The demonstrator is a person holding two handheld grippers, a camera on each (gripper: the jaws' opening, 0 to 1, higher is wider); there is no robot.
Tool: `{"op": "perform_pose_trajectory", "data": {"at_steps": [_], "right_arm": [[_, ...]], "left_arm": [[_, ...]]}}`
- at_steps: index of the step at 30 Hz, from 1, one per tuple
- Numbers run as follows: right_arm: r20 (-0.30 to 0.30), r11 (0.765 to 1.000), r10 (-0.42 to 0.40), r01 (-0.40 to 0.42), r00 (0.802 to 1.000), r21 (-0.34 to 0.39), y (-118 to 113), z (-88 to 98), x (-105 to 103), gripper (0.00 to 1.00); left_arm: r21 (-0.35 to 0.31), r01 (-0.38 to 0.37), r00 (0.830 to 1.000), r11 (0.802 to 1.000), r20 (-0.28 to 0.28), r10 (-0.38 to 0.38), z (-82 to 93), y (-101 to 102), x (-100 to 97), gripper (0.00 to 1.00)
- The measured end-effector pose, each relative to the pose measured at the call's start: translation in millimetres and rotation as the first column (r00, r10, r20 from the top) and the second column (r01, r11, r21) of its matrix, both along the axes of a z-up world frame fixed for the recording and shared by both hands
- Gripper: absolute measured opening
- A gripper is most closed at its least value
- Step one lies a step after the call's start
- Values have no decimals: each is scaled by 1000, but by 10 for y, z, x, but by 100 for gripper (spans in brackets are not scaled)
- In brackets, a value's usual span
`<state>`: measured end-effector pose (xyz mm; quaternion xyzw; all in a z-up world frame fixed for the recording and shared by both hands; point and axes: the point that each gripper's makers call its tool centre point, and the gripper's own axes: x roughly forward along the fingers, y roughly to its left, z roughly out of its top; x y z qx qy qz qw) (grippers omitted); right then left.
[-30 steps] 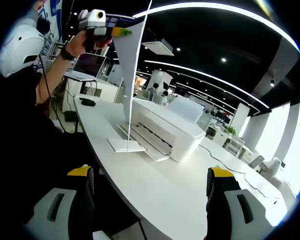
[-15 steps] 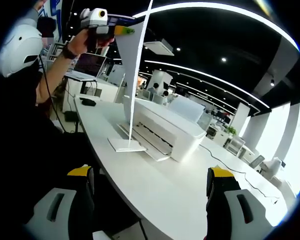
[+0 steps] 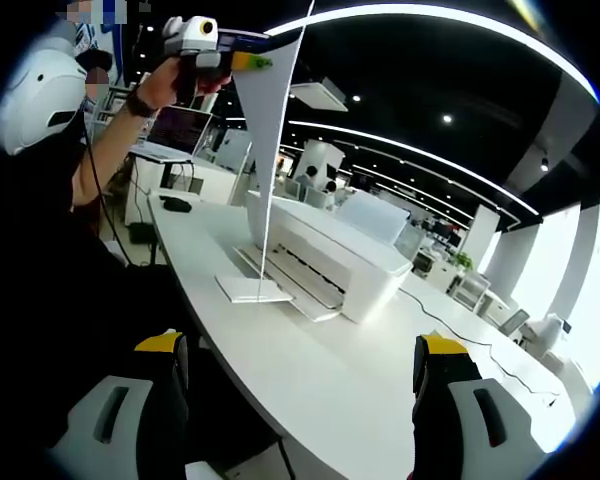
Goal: Remove the paper from the printer output slot and place it on top of the printer
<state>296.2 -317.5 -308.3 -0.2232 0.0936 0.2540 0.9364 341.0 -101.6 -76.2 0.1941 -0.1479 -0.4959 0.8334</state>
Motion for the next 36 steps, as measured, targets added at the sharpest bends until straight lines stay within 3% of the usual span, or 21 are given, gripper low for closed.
{"op": "perform_pose_trajectory", "data": {"at_steps": [36], "right_arm": [[2, 1000, 2, -2, 1000, 0, 26, 6, 2, 89]], "left_arm": [[4, -4, 1000, 1000, 3, 4, 17, -10, 26, 6]]}}
